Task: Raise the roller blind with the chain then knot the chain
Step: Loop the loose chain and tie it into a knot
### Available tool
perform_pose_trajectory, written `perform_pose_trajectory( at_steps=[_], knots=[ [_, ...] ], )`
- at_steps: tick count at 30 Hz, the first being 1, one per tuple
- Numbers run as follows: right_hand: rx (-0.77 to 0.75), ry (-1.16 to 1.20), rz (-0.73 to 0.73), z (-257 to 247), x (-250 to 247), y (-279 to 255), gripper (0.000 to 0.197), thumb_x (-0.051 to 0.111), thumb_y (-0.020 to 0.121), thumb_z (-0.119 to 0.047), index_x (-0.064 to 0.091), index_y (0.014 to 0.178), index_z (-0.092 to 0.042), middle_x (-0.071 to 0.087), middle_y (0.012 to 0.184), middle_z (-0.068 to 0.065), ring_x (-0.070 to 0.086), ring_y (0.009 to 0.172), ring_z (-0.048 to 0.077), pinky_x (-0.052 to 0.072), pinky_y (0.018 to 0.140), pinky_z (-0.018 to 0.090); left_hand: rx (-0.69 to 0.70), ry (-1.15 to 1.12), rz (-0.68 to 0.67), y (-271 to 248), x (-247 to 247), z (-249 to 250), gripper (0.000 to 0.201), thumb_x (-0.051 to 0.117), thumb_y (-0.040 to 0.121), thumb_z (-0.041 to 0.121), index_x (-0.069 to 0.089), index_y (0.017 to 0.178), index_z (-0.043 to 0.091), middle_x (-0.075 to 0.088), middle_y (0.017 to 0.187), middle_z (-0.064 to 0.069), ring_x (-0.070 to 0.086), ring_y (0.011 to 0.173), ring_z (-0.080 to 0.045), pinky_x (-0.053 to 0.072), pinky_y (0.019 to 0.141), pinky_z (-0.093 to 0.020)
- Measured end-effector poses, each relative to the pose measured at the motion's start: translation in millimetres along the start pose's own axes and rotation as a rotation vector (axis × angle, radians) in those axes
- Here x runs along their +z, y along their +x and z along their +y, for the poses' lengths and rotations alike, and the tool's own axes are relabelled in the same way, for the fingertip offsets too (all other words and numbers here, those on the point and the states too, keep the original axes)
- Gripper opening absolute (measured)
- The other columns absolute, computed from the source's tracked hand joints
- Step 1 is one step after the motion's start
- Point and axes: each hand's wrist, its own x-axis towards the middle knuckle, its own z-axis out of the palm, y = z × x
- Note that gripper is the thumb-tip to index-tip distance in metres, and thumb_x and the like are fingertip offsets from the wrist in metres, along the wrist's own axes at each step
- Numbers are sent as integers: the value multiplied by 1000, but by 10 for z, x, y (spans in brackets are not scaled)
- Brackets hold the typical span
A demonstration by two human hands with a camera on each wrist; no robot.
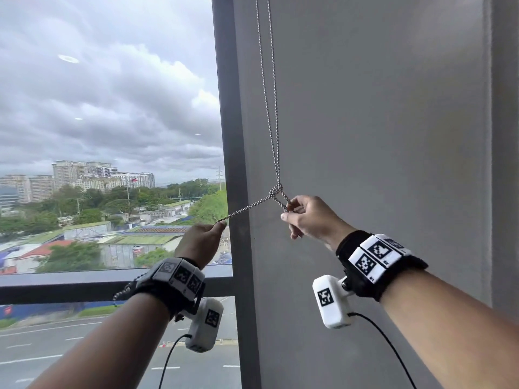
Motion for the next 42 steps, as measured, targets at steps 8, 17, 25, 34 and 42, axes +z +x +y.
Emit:
perform_pose_trajectory(
  at_steps=[8,17,25,34,42],
  knots=[
    [98,275,-103,95,232,-110,28,46,99,-31,61,81,-16,52,49,-2,52,46,15,43,73,42,-306,-711,-241,-144,215,262,13,48,83,3,57,73,3,43,45,-5,47,36,-20,48,48,-26],
    [86,353,-90,98,357,-212,26,46,101,-26,65,87,-14,52,55,0,50,46,17,42,68,43,-140,-891,-501,-239,462,546,9,66,79,11,64,82,3,49,56,-3,43,44,-13,47,50,-25],
    [72,449,24,248,333,-376,11,65,90,-13,69,93,-3,58,65,8,50,48,17,51,62,37,-21,-775,-247,-335,588,374,23,62,85,31,66,81,9,26,42,5,20,34,-8,17,38,-15],
    [32,405,59,156,343,-419,12,65,90,-13,70,88,-3,58,64,6,56,53,14,53,47,30,42,-741,-139,-381,554,444,15,55,89,11,60,78,3,35,34,9,24,29,-3,19,32,-15],
    [-187,256,151,-27,213,-231,12,63,89,-4,74,94,-7,69,75,-3,59,63,-1,46,65,11,35,-785,-145,-475,671,203,21,50,93,13,58,75,4,43,39,6,33,32,-8,27,35,-17]
  ],
)
